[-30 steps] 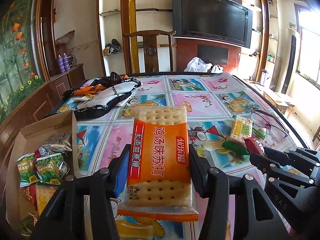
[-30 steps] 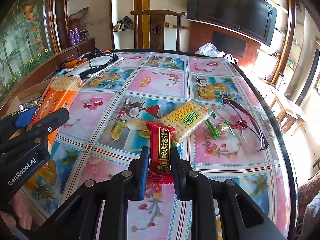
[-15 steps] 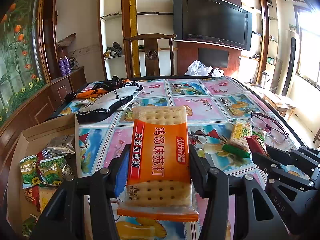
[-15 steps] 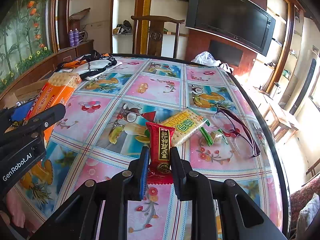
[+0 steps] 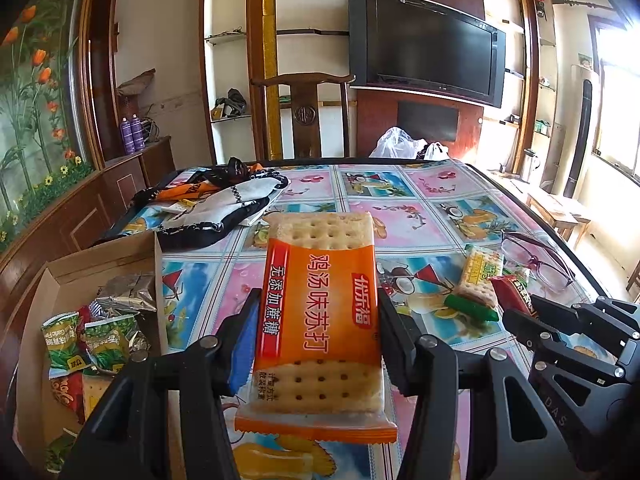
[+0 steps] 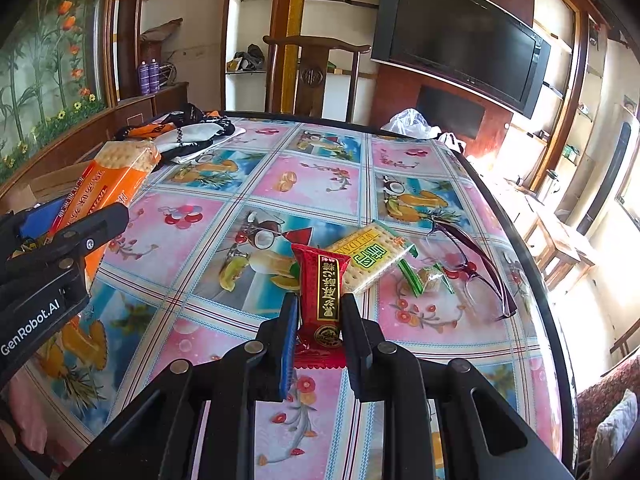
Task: Organize snacks
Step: 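Lift the orange cracker pack and red candy bar and carry them over the box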
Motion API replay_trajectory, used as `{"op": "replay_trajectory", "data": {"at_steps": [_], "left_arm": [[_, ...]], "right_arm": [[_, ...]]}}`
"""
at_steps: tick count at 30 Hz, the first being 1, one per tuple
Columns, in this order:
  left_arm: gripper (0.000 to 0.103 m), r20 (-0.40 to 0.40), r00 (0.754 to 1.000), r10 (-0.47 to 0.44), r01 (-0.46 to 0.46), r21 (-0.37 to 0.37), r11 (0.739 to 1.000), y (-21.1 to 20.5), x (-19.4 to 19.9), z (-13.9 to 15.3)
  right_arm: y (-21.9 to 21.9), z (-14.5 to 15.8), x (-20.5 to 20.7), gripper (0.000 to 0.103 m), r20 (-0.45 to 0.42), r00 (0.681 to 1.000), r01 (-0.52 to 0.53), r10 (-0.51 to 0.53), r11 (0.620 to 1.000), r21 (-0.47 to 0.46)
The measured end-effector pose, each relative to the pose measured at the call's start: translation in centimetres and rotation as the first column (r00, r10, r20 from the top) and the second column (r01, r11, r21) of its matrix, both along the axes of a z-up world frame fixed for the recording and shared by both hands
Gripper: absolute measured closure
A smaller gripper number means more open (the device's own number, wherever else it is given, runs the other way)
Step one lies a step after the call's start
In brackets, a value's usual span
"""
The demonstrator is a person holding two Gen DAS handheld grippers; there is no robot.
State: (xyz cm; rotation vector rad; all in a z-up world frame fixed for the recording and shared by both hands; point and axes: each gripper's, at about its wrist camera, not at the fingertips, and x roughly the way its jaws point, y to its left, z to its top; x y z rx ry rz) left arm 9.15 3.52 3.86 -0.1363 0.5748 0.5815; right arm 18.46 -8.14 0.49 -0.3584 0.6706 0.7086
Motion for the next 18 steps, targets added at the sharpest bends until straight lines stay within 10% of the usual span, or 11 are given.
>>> {"op": "replay_trajectory", "data": {"at_steps": [18], "left_arm": [[0.051, 0.051, 0.997, 0.063, -0.063, -0.010, 0.998, 1.4, -2.0, 1.4]], "right_arm": [[-0.1, 0.9, -0.7, 0.081, -0.099, 0.987, -0.113, 0.128, 0.983, 0.143]]}}
